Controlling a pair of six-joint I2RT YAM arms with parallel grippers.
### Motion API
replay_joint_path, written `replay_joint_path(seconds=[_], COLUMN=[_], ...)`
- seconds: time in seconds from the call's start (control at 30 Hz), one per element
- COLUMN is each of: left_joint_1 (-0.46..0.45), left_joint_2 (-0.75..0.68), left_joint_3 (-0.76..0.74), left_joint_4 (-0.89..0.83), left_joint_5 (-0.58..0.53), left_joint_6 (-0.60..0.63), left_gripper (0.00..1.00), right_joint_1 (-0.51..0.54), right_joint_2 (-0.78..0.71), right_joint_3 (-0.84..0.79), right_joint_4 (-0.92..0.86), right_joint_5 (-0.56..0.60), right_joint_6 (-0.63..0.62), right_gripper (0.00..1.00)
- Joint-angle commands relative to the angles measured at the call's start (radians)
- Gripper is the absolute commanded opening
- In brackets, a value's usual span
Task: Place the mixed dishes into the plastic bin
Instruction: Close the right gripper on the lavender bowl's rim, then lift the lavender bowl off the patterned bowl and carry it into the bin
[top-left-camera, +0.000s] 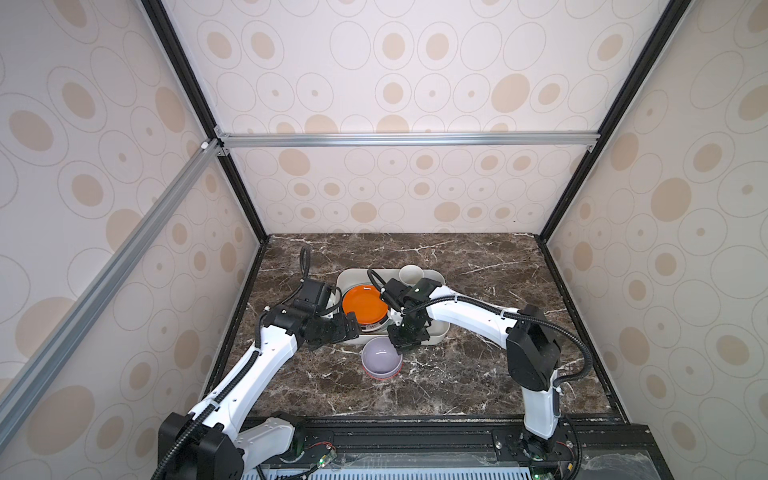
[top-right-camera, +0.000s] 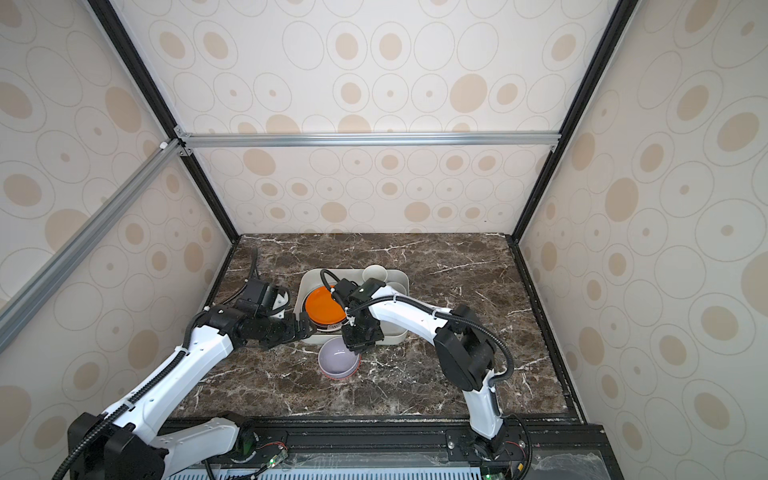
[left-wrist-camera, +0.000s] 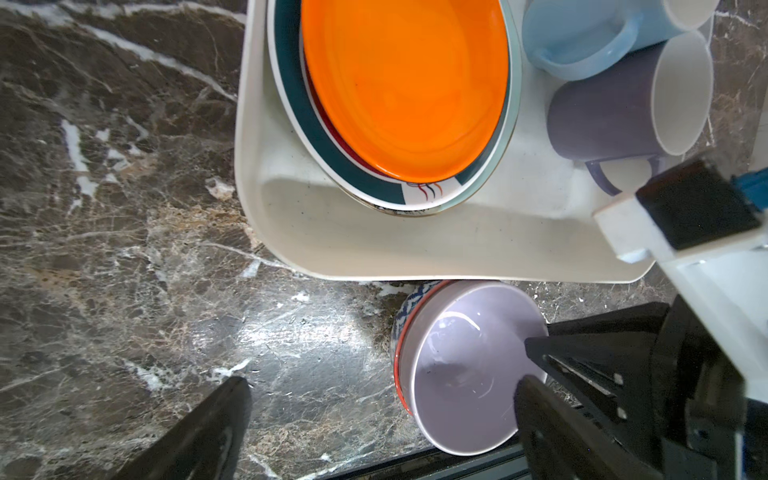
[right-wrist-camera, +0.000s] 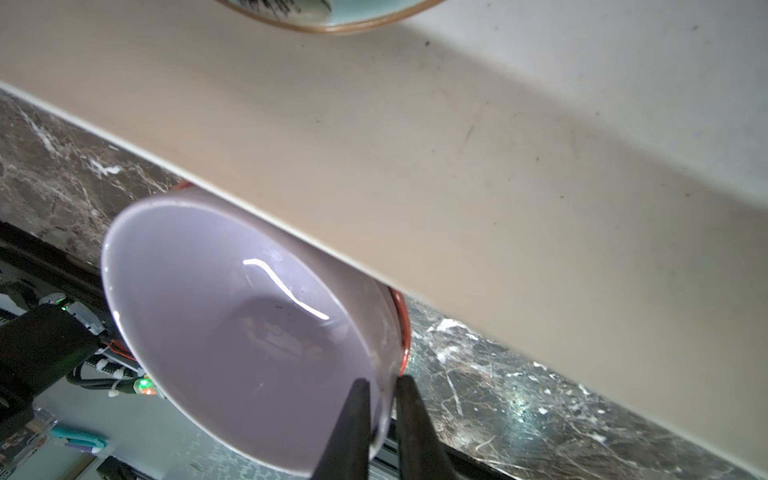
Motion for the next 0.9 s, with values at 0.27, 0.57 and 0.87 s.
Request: replay_joint_path(seconds=[0.27,0.57,0.87], left_joint_1=[0.057,0.080,0.099], left_joint_2=[0.041,0.079,0.146], left_joint_3=[0.044,0.104,0.203], left_joint_4=[0.016,0.020,0.017], left_joint_5=[0.023,0.015,0.018], left_joint_6=[0.072,0.084,0.097], left_gripper=[0.99,0.99,0.99], right_joint_1=[0.009,-0.006,-0.079], right_joint_2=[0.024,0.017,-0.007], right_joint_3=[0.103,0.225,0.303], right_joint_4=[-0.100,-0.193,-0.235], right_joint_5=[0.017,0.007,-0.012], right_joint_6=[-0.035,-0.086,-0.103], right_gripper=[0.00,0.00,0.00])
